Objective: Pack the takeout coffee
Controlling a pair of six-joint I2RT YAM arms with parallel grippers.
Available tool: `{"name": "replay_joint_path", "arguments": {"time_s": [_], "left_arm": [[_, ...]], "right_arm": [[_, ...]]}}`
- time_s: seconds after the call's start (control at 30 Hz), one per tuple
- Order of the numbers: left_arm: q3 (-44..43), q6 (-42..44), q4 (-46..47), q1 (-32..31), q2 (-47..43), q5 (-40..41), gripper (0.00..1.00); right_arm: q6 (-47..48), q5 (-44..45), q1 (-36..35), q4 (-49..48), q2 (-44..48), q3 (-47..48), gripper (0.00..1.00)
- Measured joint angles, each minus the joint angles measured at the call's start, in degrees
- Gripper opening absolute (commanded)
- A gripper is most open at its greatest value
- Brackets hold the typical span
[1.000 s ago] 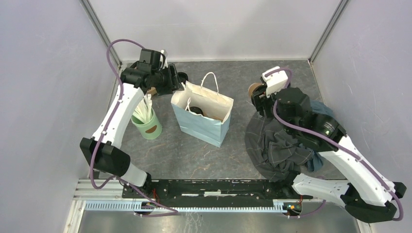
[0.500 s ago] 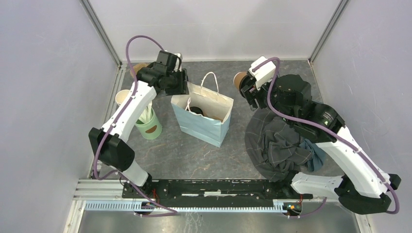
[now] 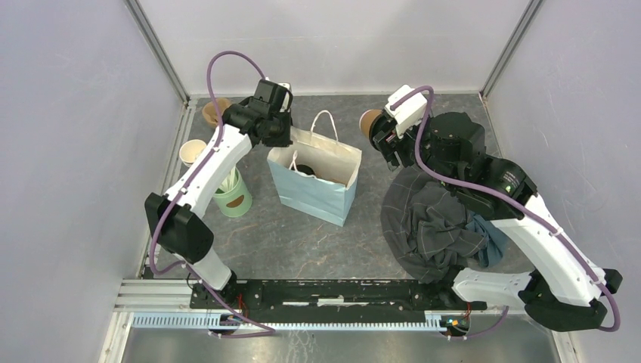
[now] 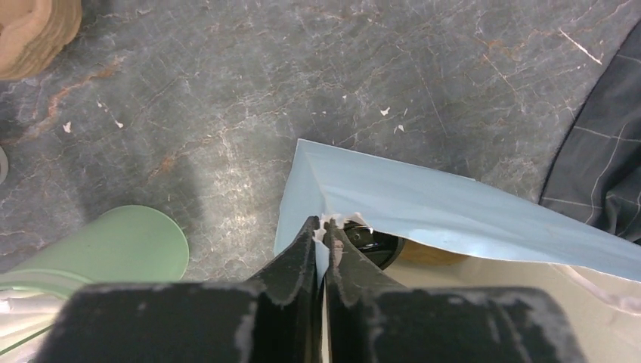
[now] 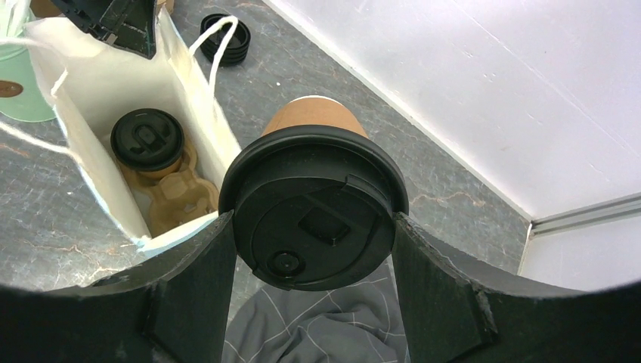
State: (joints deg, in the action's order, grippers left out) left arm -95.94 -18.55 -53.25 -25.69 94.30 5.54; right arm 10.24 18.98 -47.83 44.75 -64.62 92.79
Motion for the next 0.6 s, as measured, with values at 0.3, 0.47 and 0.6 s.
{"name": "replay_joint_path", "arguments": {"time_s": [0.3, 0.47, 0.6], "left_arm": [[5.3, 2.4, 6.6, -0.2, -4.5, 2.9, 0.02], [12.0, 2.6, 14.0, -0.2, -10.4, 4.8, 0.02], [18.9, 2.6, 22.1, -0.2, -14.7, 5.3, 0.02]], "right_arm": [[1.7, -4.3, 0.0, 0.6, -1.4, 3.6, 0.0], [3.9, -10.6, 0.0, 0.3, -1.7, 4.4, 0.0], [6.1, -16.7, 0.0, -0.7, -1.3, 4.1, 0.0]]}}
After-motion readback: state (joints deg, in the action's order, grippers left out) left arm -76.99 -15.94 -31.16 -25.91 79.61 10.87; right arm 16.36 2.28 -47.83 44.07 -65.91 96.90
